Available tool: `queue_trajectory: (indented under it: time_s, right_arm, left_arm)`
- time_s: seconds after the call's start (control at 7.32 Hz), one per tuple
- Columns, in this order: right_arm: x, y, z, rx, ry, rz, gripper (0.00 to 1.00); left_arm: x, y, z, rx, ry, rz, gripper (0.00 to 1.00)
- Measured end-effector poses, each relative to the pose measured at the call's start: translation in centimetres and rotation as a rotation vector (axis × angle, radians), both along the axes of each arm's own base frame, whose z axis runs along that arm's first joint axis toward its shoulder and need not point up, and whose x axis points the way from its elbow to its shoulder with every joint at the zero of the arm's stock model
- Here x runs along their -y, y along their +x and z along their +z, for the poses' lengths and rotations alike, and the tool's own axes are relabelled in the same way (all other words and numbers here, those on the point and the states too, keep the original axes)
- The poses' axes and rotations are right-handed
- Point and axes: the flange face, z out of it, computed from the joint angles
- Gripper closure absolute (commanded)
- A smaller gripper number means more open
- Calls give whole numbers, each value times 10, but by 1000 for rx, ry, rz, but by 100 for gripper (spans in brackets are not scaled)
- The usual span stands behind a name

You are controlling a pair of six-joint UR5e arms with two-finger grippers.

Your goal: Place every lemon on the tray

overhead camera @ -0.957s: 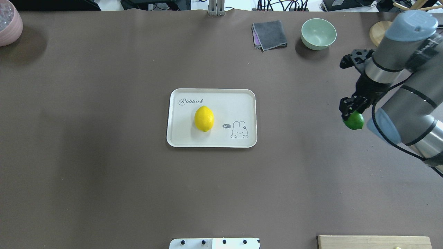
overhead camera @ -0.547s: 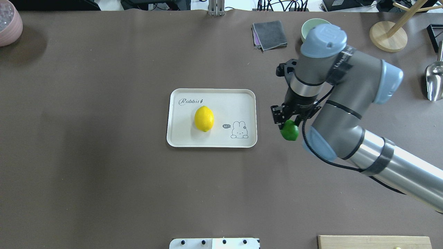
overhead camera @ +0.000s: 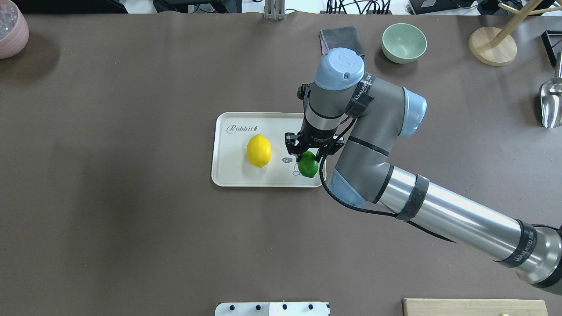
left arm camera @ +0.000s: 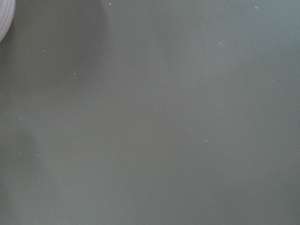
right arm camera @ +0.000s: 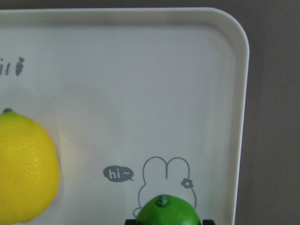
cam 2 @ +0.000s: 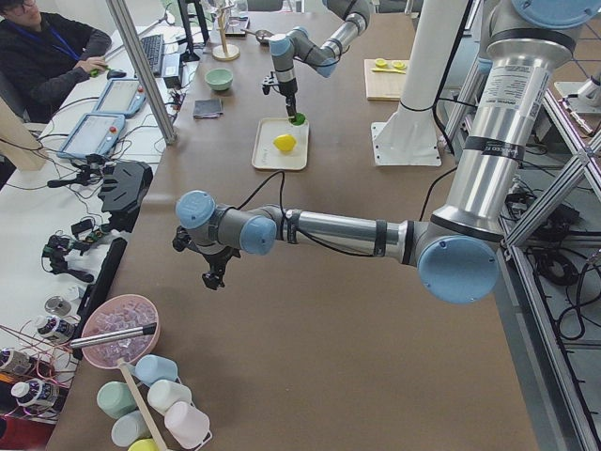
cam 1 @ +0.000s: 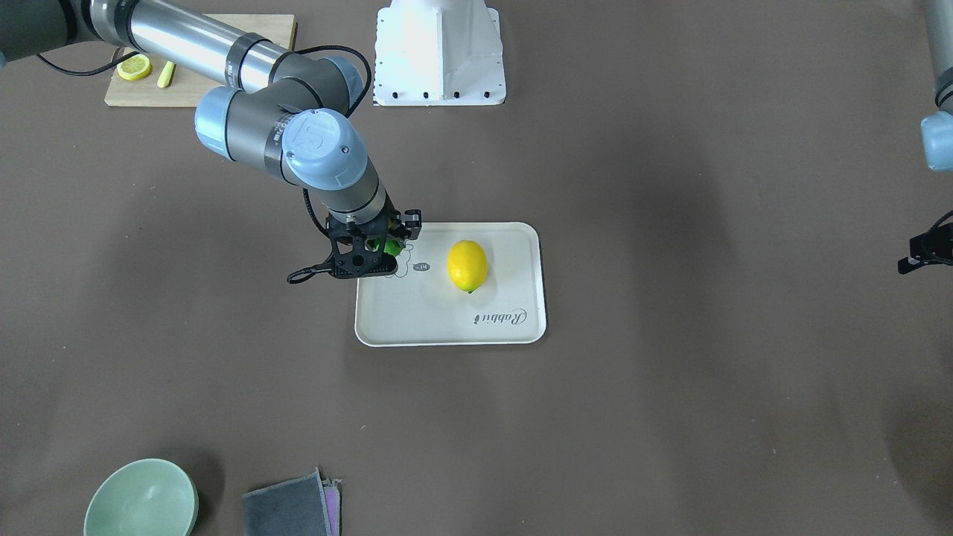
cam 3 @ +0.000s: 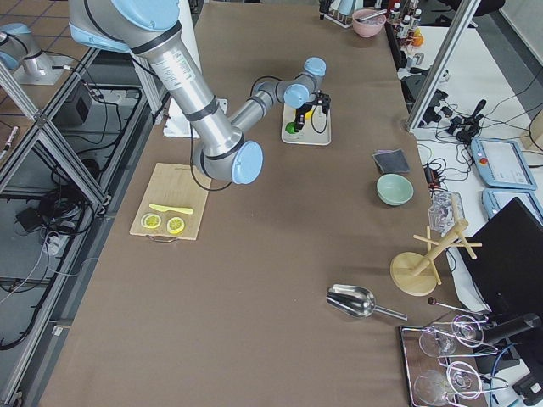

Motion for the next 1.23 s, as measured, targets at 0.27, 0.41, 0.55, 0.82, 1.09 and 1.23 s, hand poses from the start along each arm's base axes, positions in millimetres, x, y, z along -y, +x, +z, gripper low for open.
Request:
queue_trajectory:
  time_s: [0.27, 0.41, 0.55, 0.82, 1.09, 1.23]
  right_arm:
    - [4, 0, 0, -4, -13, 19, 0]
    - [9, 5, 0, -5, -20, 31, 0]
    - [21, 18, 3, -5, -29, 48, 0]
    - [54, 89, 43, -3, -39, 93, 0]
    - [65, 214, 129, -20, 41, 87, 0]
    - [69, 282, 176, -37, 91, 70, 0]
  left_arm:
    - [0, 0, -1, 0, 1, 0, 2]
    - [0, 0, -1, 0, 3, 0, 2]
    - [1, 0, -2, -1, 4, 1, 2]
    - [3, -3, -5, 0, 6, -4, 2]
    - [6, -28, -5, 3, 5, -42, 3]
    - [6, -50, -2, 5, -6, -76, 3]
